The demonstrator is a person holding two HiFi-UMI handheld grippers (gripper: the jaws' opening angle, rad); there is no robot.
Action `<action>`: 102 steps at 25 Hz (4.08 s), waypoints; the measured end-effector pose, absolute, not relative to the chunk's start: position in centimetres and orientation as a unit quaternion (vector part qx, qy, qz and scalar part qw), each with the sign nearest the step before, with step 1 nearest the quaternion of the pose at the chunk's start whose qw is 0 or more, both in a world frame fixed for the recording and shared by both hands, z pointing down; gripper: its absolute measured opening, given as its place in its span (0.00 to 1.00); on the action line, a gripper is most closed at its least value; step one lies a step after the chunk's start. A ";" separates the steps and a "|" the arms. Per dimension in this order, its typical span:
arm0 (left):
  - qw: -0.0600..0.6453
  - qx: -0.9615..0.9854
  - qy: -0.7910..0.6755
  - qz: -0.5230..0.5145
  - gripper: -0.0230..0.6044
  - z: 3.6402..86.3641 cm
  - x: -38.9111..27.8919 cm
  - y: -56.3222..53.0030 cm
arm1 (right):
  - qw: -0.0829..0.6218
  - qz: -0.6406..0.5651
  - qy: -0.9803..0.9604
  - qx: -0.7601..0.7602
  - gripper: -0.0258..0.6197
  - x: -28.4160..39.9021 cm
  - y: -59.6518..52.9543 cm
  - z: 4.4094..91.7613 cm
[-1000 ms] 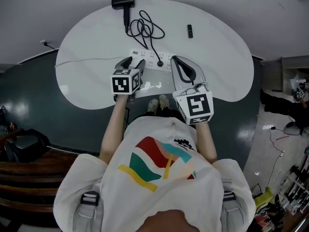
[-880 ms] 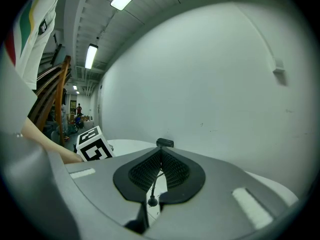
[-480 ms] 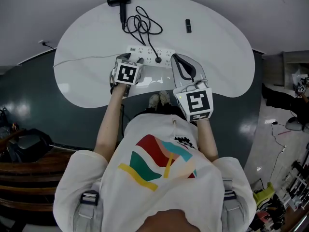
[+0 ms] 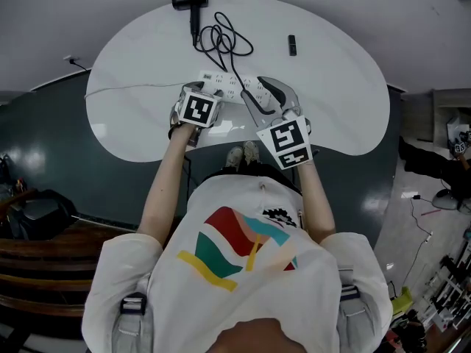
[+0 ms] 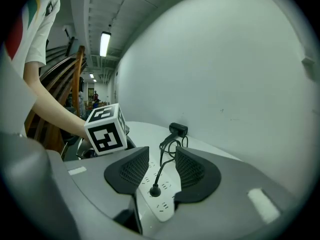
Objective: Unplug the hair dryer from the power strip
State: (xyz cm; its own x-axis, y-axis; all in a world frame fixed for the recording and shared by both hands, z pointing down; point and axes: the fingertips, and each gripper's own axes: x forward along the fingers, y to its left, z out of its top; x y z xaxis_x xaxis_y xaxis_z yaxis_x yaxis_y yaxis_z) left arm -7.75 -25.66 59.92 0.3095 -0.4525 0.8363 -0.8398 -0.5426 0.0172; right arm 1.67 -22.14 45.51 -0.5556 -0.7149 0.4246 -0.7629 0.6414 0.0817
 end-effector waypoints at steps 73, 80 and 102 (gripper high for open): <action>0.261 0.762 -0.384 0.452 0.40 60.7 -7.0 -25.6 | 0.042 0.200 -0.921 0.331 0.15 -0.7 -28.3 41.5; 0.255 0.764 -0.385 0.450 0.40 60.5 -7.0 -25.7 | 0.081 0.182 -0.910 0.363 0.15 1.6 -28.0 43.4; 0.212 0.785 -0.403 0.420 0.40 59.1 -6.5 -27.5 | 0.100 0.308 -0.815 0.481 0.15 12.1 -27.2 53.8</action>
State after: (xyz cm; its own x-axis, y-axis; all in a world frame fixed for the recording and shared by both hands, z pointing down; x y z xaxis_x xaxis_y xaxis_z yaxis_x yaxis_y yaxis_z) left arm -6.52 -27.53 59.10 0.3223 -0.4556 0.8298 -0.8112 -0.5847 -0.0059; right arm 12.08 -27.23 53.82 -0.5173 -0.7222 0.4592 -0.8452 0.3472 -0.4063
